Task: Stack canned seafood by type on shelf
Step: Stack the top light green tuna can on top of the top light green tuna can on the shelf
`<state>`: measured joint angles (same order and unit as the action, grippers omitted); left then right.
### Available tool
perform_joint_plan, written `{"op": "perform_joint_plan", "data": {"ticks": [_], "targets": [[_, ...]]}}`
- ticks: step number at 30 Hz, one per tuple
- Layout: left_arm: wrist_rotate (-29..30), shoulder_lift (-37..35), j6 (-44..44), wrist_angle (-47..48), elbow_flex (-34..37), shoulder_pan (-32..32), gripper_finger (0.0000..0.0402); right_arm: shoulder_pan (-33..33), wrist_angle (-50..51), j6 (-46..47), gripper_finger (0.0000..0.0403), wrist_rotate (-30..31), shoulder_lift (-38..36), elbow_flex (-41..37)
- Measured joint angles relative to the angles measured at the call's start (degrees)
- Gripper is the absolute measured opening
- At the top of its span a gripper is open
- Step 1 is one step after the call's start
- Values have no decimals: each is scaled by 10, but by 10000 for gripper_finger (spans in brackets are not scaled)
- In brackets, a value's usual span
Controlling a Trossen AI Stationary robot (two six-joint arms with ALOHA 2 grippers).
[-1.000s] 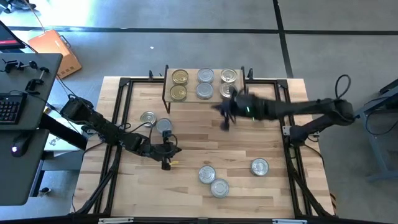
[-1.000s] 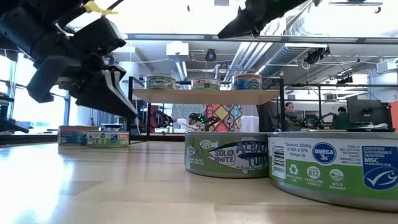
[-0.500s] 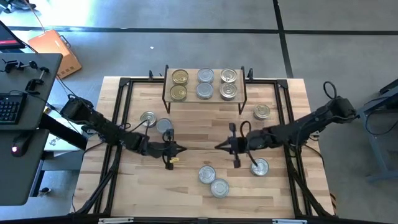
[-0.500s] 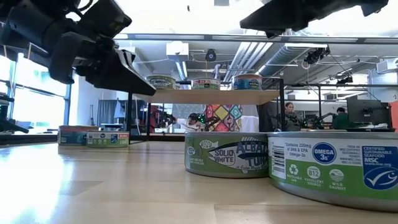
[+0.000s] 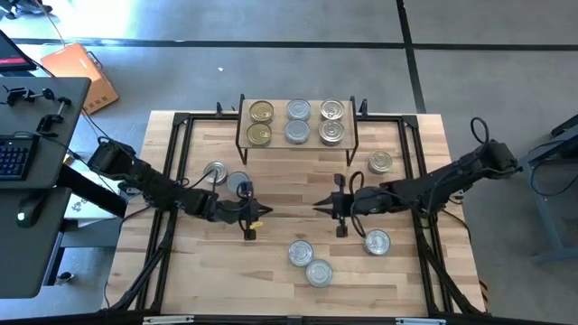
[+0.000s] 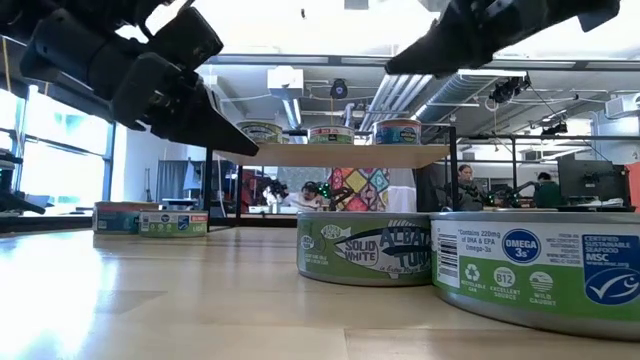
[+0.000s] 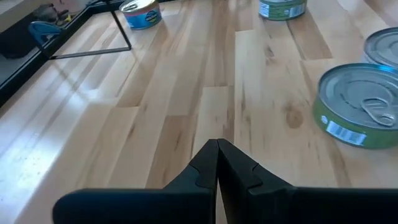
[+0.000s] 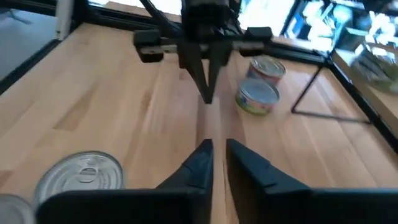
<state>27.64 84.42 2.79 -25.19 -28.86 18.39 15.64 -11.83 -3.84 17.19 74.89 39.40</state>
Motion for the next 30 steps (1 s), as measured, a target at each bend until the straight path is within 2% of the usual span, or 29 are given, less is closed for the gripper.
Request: {"op": "perform_joint_plan", "data": {"ticks": [8, 12, 14, 16, 18, 21, 23, 26, 30], "targets": [[-13, 17, -53, -7, 0, -21, 1, -39, 31, 77, 142, -1, 14, 0], [-28, 34, -107, -3, 0, -24, 18, -40, 48, 119, 178, -2, 17, 0], [-29, 42, -140, 30, 0, -21, 35, -40, 53, 153, 185, -2, 17, 0], [-4, 43, -156, 103, 0, -15, 57, -40, 51, 184, 185, -2, 17, 0], [62, 39, -130, 191, 0, -6, 81, -40, 52, 195, 184, -2, 17, 0], [156, 19, -25, 325, 1, 11, 112, -40, 52, 189, 183, -2, 17, 0], [178, 4, 49, 388, 1, 19, 126, -41, 53, 175, 183, -2, 17, 0], [181, -16, 123, 425, 1, 27, 137, -49, 53, 137, 183, 10, 17, 0], [181, -23, 131, 395, 23, 25, 137, -66, 55, 88, 183, 15, 17, 0]]}}
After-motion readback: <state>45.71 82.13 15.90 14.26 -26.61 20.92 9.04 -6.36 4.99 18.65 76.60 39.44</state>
